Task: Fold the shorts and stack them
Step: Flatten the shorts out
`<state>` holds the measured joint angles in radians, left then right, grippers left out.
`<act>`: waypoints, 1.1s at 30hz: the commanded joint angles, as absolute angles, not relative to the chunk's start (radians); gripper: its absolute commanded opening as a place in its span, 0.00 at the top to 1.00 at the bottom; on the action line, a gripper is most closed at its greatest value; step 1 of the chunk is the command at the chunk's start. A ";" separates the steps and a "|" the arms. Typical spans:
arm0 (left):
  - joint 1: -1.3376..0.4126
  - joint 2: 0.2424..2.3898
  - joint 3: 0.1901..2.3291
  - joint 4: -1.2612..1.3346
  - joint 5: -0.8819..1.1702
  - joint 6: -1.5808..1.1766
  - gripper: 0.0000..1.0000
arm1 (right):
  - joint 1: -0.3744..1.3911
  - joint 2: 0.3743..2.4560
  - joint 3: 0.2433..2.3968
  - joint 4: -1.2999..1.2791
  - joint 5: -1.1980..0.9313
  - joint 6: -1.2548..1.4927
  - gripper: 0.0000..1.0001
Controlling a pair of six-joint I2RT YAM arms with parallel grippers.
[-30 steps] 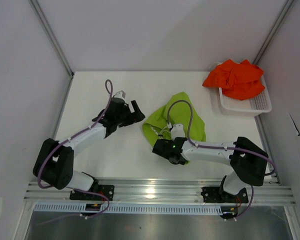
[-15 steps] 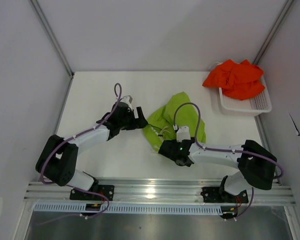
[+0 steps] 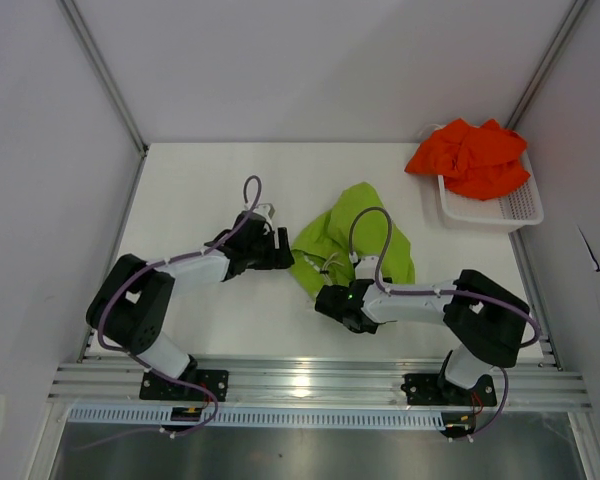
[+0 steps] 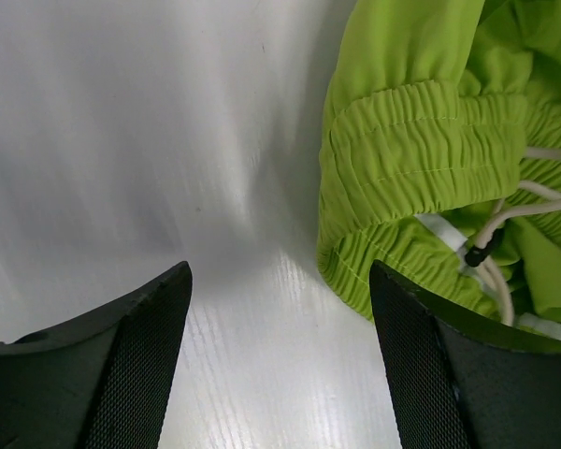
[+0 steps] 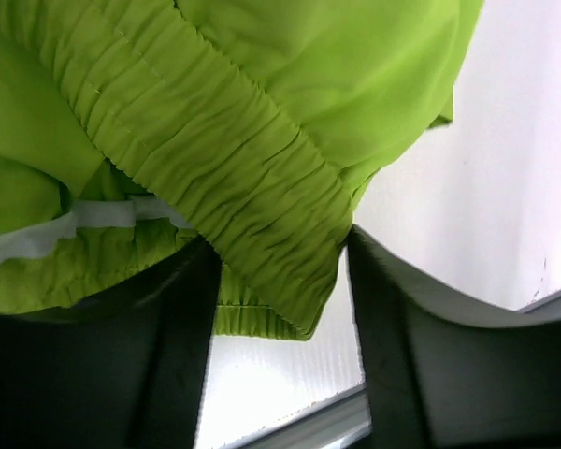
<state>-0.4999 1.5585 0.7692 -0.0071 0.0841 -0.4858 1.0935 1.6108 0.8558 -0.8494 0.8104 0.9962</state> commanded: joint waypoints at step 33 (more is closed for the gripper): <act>-0.615 1.810 1.106 0.129 -0.382 -0.437 1.00 | 1.043 1.137 0.605 -0.486 0.877 0.879 0.99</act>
<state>-0.6216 1.8164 1.0065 0.1467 -0.2863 -0.4343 1.0569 1.2041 0.6270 -0.5392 0.8612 0.8898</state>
